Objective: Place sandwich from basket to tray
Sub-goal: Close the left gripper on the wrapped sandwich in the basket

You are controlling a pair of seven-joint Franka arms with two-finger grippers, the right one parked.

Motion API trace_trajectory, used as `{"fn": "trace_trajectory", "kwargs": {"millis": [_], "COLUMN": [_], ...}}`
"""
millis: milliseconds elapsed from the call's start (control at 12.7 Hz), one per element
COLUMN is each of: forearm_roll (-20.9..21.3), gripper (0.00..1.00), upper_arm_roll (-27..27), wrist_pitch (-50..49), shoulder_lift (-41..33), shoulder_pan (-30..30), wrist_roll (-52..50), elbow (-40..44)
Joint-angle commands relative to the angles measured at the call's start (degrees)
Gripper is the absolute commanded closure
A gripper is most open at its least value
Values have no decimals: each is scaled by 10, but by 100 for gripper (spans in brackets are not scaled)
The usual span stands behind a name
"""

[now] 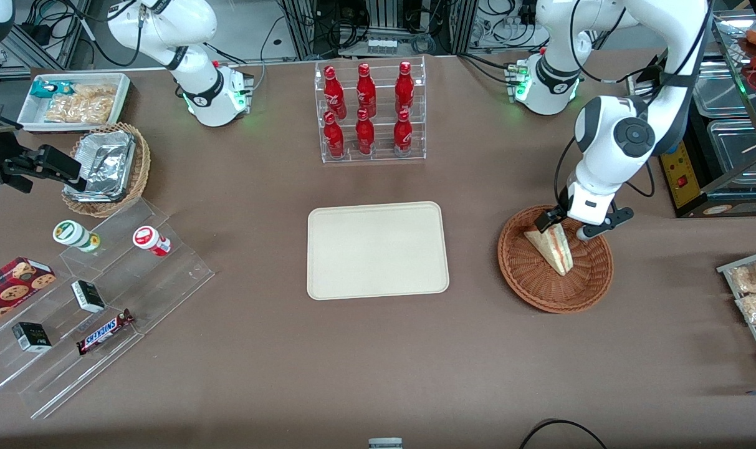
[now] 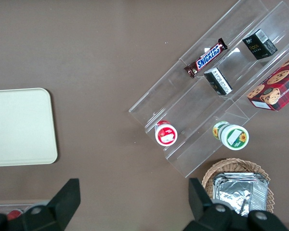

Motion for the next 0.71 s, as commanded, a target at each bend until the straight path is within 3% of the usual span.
{"fn": "trace_trajectory", "kwargs": {"millis": [0, 394, 472, 551, 630], "forearm_roll": [9, 8, 9, 11, 11], "gripper": [0, 4, 13, 36, 68], "upper_arm_roll": [1, 1, 1, 1, 1], "wrist_pitch": [36, 83, 83, 82, 82], "shoulder_lift": [35, 84, 86, 85, 84], "shoulder_pan": [-5, -5, -5, -5, -5], "wrist_roll": [-58, -94, -91, -90, -89], "elbow": [3, 14, 17, 18, 19]}}
